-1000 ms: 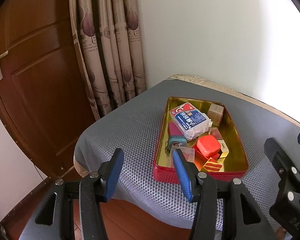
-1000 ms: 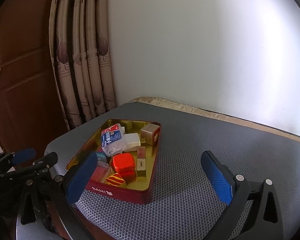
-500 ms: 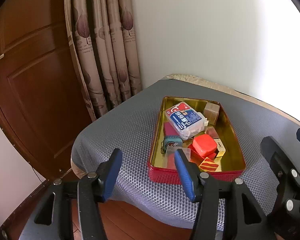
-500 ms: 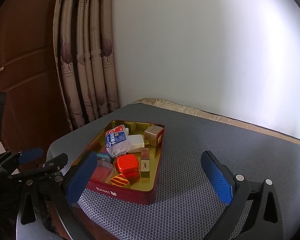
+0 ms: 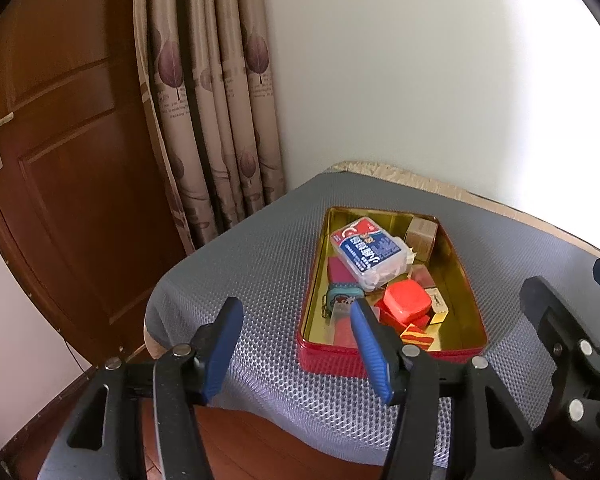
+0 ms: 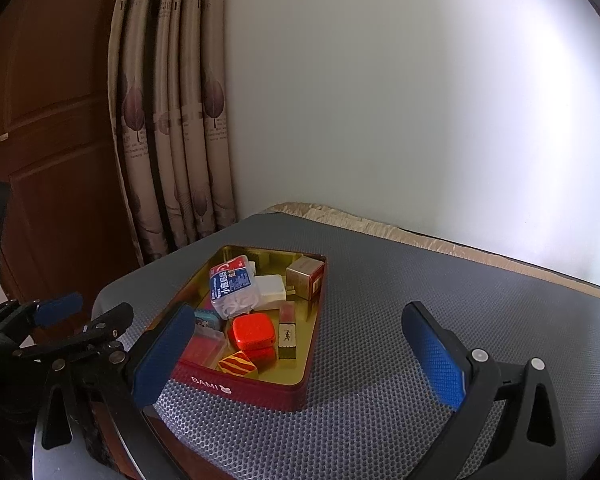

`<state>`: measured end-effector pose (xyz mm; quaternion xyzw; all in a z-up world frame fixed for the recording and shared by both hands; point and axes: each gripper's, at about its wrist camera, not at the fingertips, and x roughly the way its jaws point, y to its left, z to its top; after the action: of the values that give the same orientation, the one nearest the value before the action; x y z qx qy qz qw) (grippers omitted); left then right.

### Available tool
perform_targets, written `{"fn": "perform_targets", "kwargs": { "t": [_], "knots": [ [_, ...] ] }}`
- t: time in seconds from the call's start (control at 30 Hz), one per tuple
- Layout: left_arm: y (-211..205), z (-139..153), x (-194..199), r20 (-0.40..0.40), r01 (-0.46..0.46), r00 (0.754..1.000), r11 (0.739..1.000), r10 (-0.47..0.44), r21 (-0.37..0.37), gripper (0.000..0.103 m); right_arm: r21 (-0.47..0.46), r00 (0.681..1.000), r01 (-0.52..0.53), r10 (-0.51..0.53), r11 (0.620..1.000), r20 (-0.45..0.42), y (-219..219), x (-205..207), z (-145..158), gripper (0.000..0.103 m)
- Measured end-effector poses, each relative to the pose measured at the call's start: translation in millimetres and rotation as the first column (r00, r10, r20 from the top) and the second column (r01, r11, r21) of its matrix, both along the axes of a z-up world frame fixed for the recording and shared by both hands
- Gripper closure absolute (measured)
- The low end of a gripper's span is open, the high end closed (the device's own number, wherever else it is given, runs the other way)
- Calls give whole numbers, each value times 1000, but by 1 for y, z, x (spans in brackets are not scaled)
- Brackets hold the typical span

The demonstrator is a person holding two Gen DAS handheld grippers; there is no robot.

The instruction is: Organize rigid objects

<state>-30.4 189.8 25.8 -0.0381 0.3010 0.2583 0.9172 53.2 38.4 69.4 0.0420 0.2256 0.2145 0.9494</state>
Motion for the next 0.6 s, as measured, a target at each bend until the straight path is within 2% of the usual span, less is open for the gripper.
{"fn": "perform_targets", "kwargs": {
  "t": [0.6],
  "knots": [
    [-1,0,0,-13,2,1000,1000,-2,3,46,9,1000,4,-4,1000,6,-3,-2,3,0]
  ]
}}
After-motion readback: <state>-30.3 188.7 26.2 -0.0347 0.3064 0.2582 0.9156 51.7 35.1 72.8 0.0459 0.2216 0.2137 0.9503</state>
